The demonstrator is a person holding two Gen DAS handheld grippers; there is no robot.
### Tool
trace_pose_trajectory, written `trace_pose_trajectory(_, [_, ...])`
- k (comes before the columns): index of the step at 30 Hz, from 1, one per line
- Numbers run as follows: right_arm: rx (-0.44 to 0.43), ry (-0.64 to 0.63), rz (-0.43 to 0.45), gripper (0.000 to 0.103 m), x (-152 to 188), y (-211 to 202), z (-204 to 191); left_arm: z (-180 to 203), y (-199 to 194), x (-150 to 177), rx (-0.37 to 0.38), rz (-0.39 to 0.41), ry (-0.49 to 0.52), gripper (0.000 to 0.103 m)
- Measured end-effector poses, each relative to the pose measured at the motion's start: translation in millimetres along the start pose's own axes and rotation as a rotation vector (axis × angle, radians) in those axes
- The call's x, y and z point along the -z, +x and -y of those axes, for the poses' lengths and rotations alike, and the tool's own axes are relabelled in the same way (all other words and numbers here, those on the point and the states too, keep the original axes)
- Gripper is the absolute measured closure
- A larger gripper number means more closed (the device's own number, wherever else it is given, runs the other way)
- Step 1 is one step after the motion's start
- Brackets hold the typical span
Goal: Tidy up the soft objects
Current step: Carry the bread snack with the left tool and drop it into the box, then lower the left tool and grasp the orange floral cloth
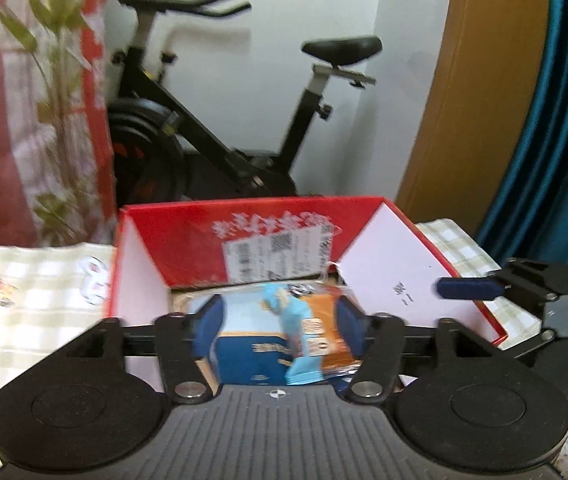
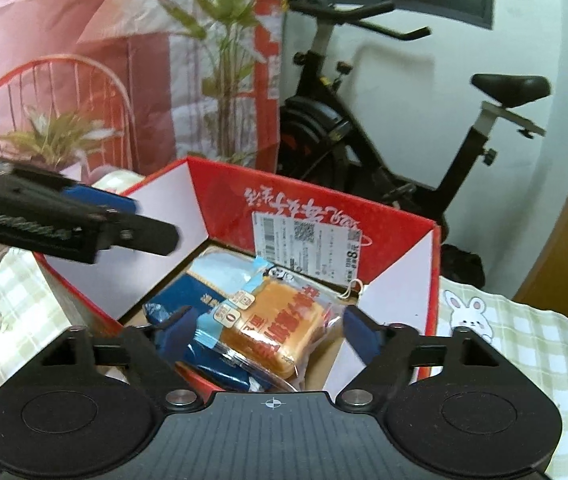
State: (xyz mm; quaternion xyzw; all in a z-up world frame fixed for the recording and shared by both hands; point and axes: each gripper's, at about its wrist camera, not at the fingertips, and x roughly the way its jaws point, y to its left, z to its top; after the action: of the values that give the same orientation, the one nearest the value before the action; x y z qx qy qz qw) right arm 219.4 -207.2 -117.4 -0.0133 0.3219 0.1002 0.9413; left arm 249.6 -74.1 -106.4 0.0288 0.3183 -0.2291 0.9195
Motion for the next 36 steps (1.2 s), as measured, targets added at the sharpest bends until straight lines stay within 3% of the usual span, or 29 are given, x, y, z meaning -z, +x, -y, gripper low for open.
trace_pose_trajectory(4, [0.023,0.039,0.037,0.001,3,-15,-5,-6,-23,5,-0.037,0.047,-0.007,0.006])
trace_pose_trajectory(9, [0.037,0.074,0.077,0.000,6,-31,-12,-11,-47,15,-0.093,0.056,-0.002,0.000])
trace_pose_trajectory(20, [0.025,0.142,0.175,0.000,20,-69,-32,-21,-95,45,-0.158,0.073,-0.041,0.000])
trace_pose_trajectory(36, [0.028,0.188,0.200,0.000,63,-96,-64,-23,-135,94,-0.204,0.138,-0.070,0.000])
